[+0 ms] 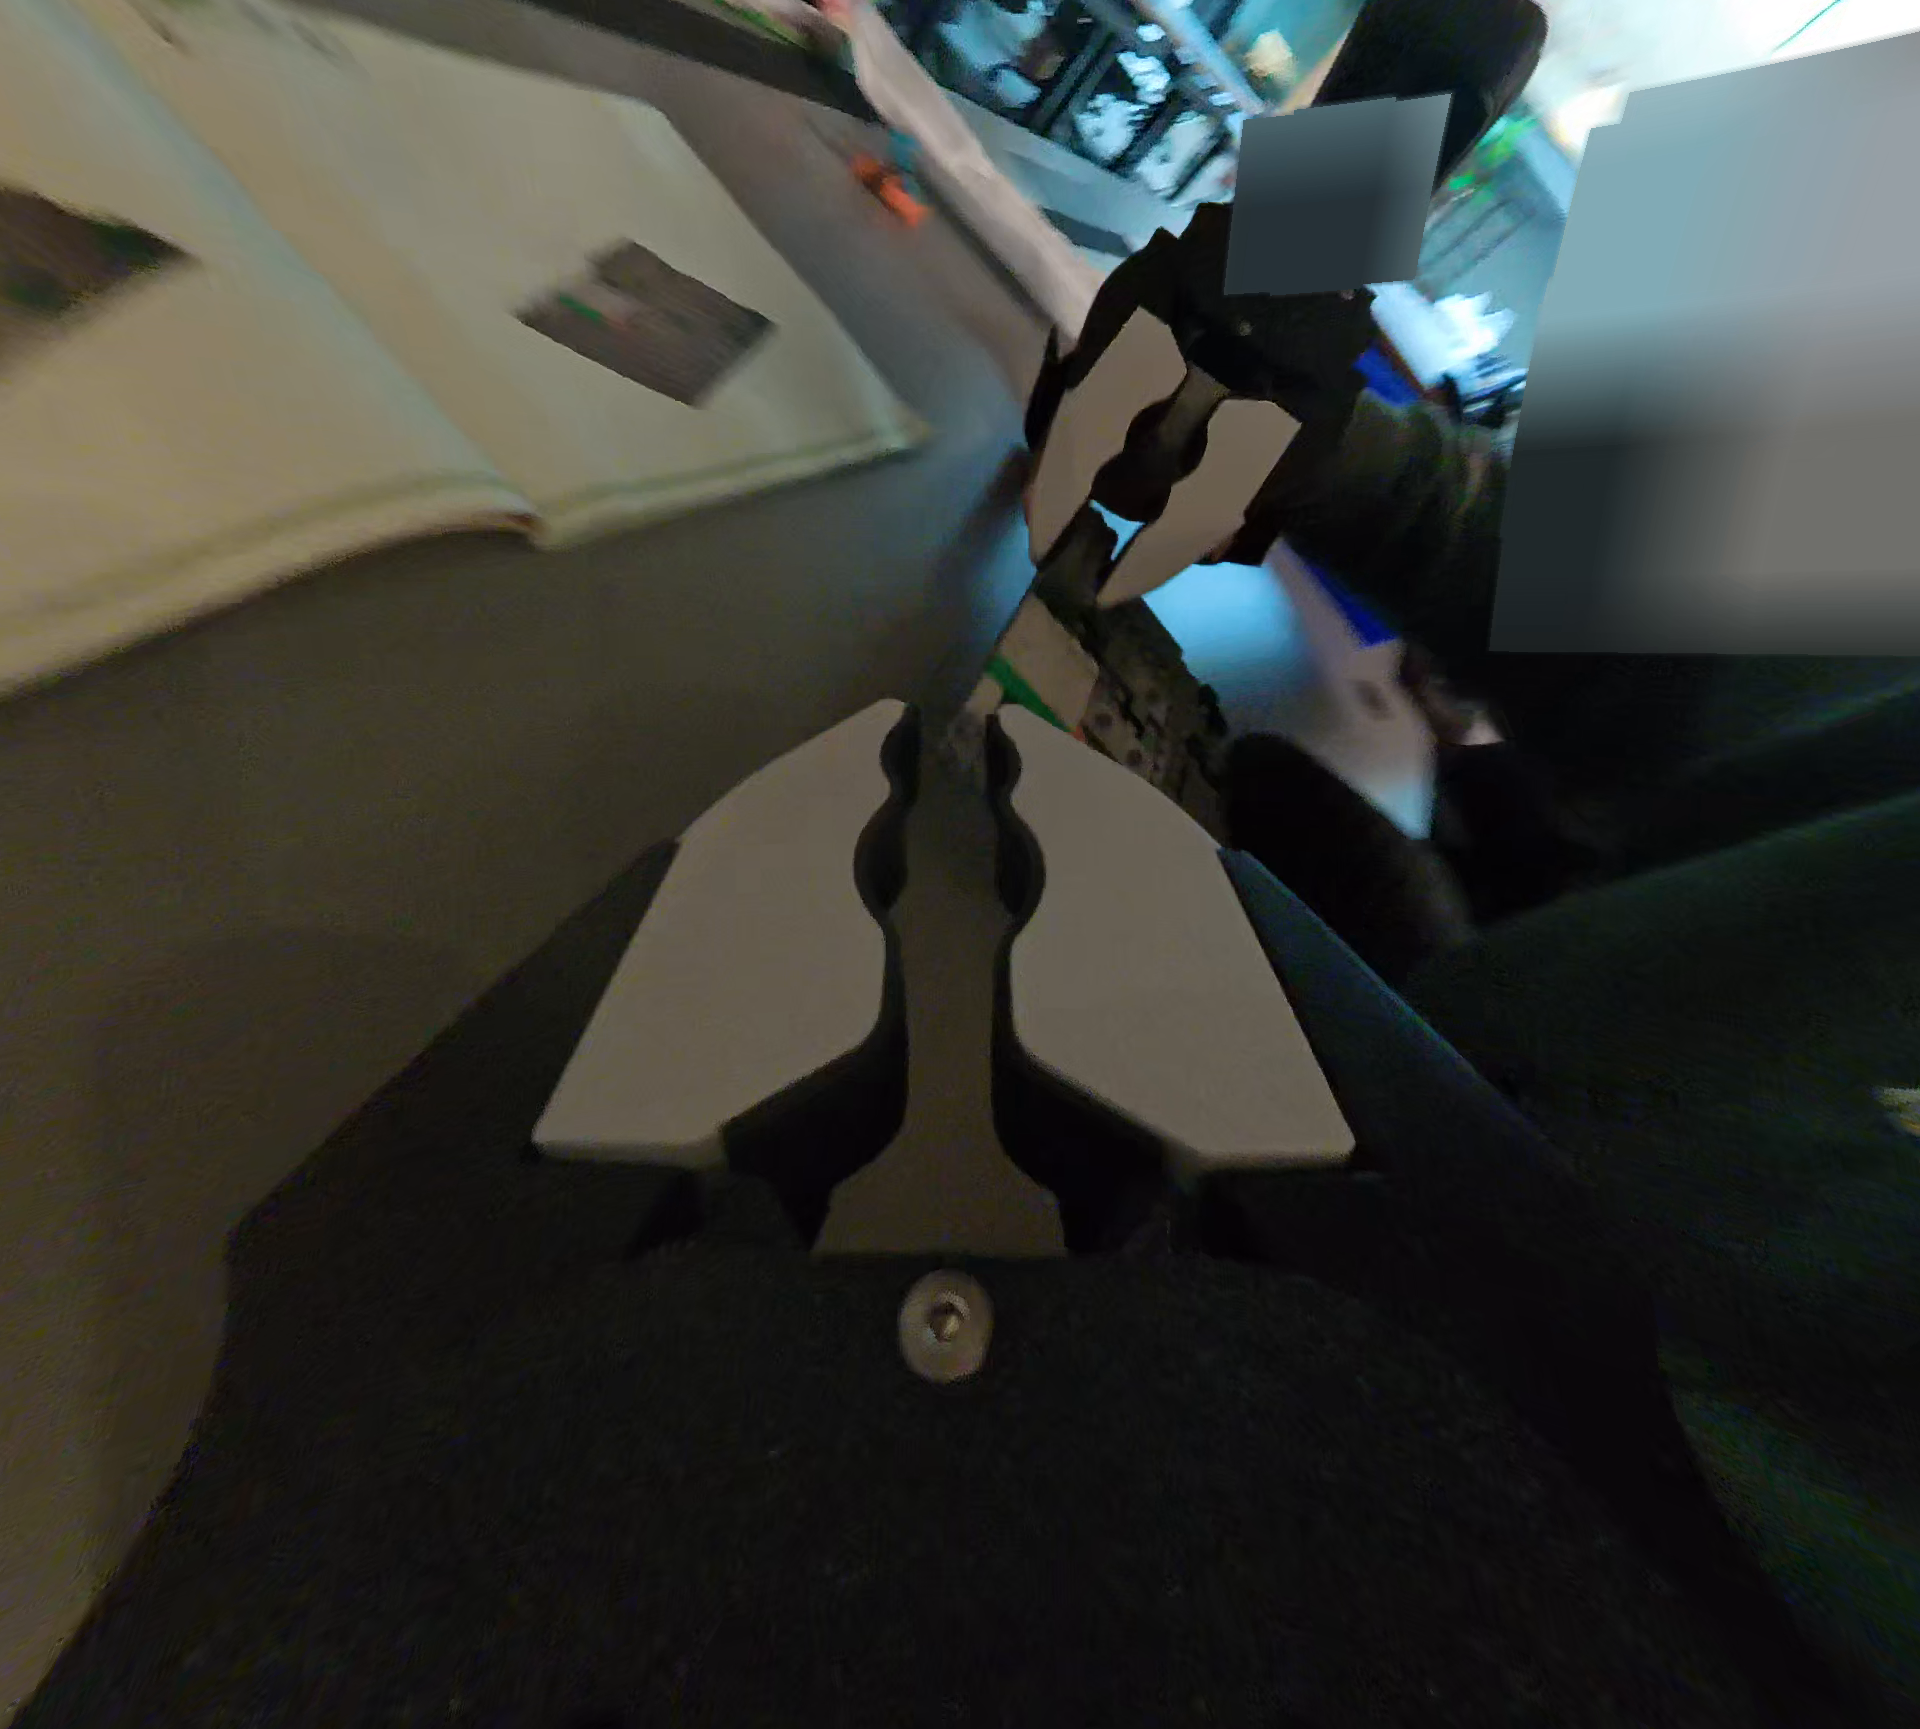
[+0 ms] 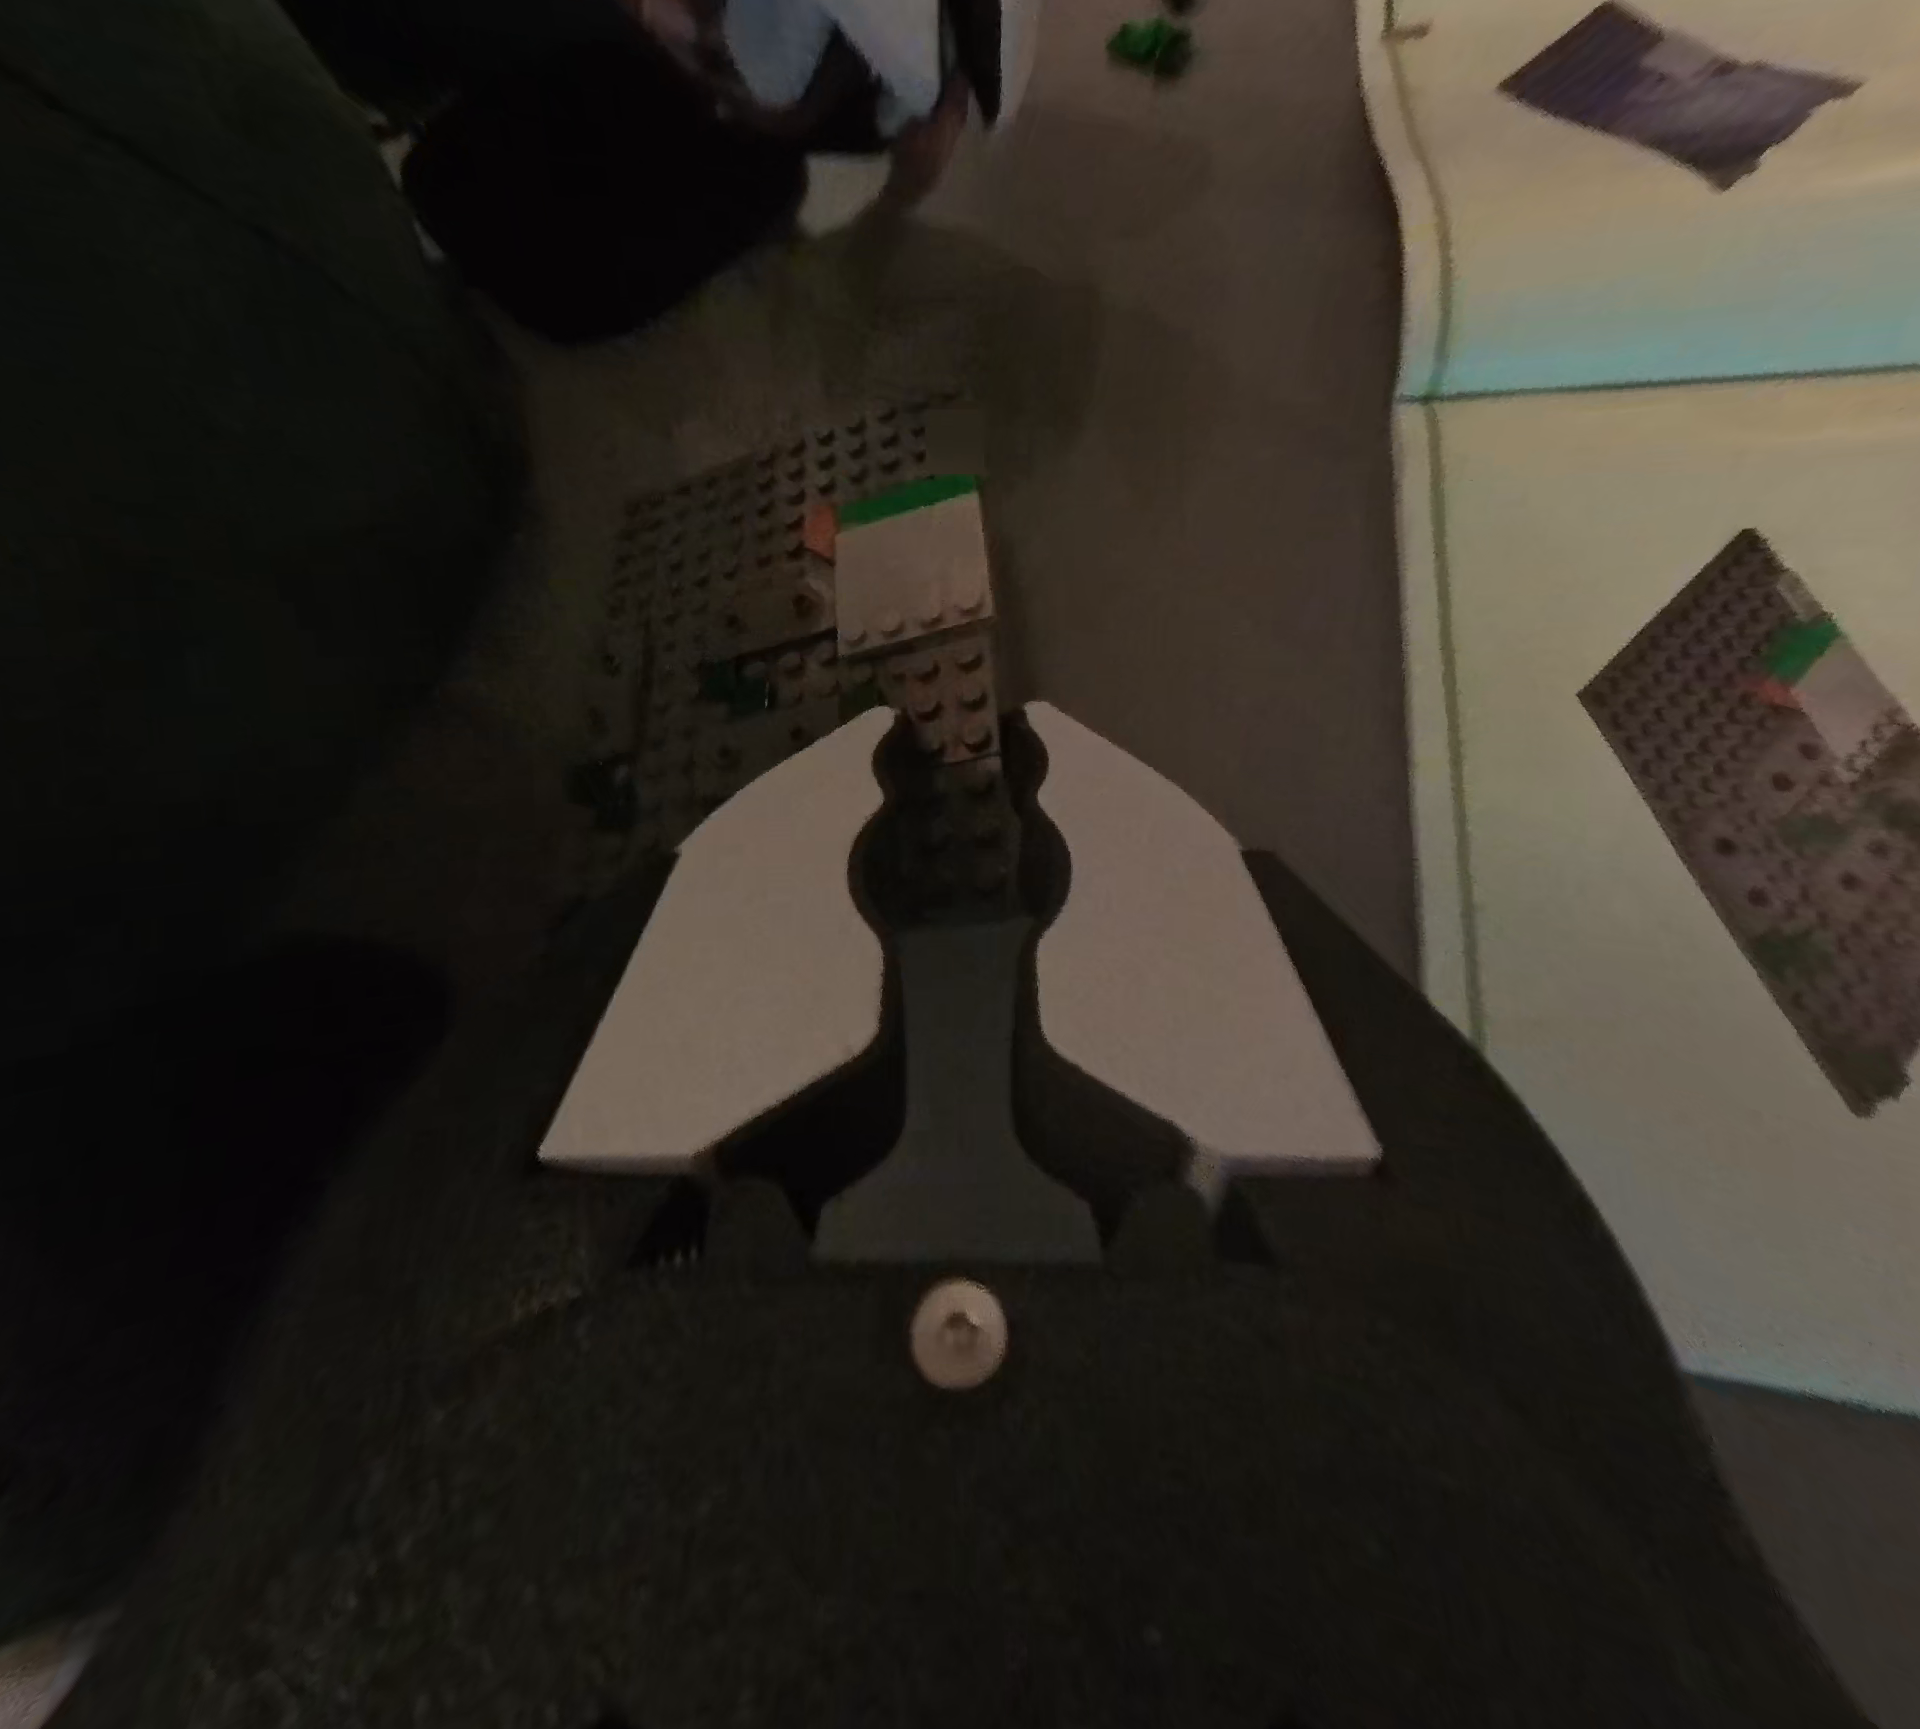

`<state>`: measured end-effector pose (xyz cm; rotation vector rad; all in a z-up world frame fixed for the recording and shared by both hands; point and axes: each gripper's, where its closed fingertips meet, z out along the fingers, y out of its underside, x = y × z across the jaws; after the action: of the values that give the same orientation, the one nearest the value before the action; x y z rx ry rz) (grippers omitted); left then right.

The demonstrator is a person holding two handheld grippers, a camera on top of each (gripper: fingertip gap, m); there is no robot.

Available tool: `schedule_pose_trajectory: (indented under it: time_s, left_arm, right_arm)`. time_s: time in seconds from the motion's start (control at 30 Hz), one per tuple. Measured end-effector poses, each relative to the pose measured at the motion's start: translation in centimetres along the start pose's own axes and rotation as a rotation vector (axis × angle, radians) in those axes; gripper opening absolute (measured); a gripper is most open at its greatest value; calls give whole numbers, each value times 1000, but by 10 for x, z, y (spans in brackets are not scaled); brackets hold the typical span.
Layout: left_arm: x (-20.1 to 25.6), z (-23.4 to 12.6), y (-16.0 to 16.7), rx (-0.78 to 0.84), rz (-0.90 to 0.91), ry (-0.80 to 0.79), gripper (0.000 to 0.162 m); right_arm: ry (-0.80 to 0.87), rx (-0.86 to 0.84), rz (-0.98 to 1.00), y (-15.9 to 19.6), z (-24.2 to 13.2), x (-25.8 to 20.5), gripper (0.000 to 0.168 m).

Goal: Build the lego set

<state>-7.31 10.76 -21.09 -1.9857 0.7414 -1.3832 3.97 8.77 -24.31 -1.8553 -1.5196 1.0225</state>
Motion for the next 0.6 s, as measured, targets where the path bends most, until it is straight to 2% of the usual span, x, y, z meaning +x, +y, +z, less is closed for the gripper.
schedule_pose_trajectory:
  time_s: [0.13, 0.37, 0.47, 0.6]
  left_arm:
    - [-9, 5, 0, -16, 121, -69, 0]
    - [-20, 7, 4, -30, 326, -189, 0]
    - [-23, 8, 5, -23, 351, -208, 0]
    - [-28, 12, 11, -44, 358, -220, 0]
  right_arm:
    - [-37, -98, -61, 11, 19, 13, 17]
    - [-18, -144, -91, 13, 30, 30, 17]
    - [19, -161, -110, 16, 31, 33, 18]
    - [96, -133, -105, 5, 22, 37, 28]
